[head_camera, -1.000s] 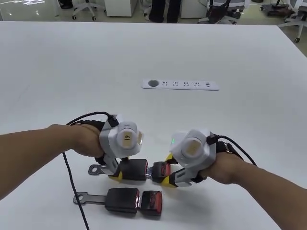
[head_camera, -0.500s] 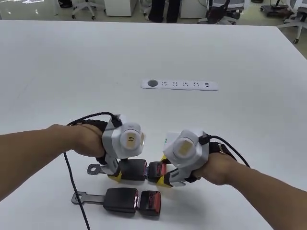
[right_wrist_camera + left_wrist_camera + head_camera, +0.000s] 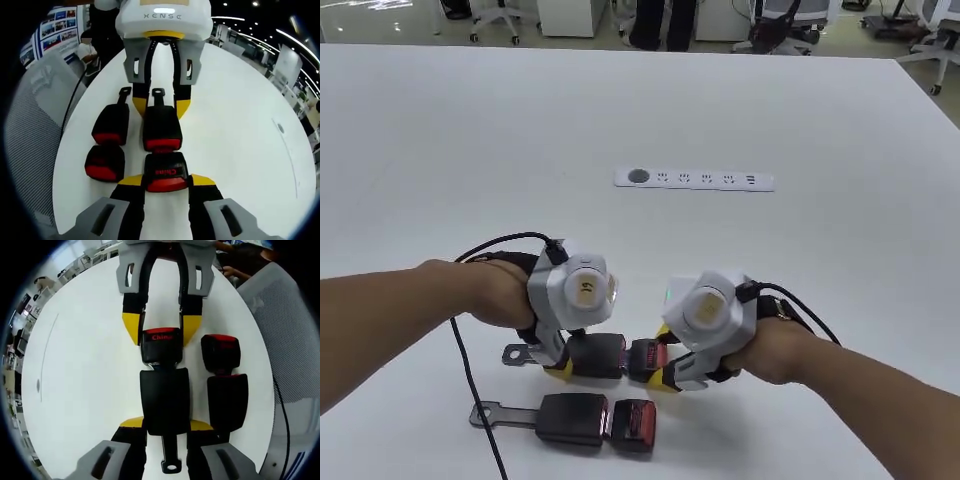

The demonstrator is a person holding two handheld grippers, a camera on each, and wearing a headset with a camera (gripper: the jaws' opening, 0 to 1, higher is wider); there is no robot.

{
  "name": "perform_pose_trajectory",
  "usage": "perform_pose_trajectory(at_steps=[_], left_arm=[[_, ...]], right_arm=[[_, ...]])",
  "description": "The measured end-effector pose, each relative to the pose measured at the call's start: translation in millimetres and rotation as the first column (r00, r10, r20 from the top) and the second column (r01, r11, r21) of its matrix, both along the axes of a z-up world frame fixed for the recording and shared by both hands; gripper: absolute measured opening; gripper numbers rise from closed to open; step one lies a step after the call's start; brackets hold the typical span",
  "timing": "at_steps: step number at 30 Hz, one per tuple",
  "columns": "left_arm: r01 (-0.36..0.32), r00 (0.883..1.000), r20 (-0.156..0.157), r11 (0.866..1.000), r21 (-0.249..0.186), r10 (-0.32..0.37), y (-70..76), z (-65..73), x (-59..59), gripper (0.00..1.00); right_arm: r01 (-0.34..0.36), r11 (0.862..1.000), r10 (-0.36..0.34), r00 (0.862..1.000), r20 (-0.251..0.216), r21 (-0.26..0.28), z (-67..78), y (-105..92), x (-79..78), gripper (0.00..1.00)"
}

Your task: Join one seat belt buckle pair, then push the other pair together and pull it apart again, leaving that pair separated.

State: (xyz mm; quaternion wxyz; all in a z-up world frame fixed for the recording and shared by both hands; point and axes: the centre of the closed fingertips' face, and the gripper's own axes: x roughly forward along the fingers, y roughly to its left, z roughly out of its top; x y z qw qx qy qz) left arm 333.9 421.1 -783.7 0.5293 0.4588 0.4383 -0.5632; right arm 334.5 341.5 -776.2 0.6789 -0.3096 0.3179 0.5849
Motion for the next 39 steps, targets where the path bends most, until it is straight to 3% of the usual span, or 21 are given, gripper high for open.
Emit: perform_pose_trajectory(at_steps=[5,8,14,39], left_arm=[[0.004,1.000,-0.001,1.000,0.011,-0.004,0.0,-0.3,0.2,0.30],[0.004,1.000,-0.003,1.000,0.004,-0.004,-0.3,0.3,-0.7,0.30],[-0.026,1.000,-0.007,1.000,-0.005,0.026,-0.2,-0.3,0.0,0.31],[-0.020,1.000,-0.007,1.000,-0.024,0.020,-1.9,0.5,-1.6,0.33]], right_arm=[[-0.028,0.999,0.028,1.000,0.006,-0.039,-2.2,-9.1,1.8,0.29],[-0.024,0.999,0.024,1.000,-0.003,-0.042,-1.2,-21.1,4.7,0.29],[-0.014,1.000,0.014,1.000,-0.010,-0.018,1.2,-19.6,-1.4,0.30],[-0.021,0.996,0.020,1.000,-0.018,-0.086,-1.9,-61.7,2.1,0.31]])
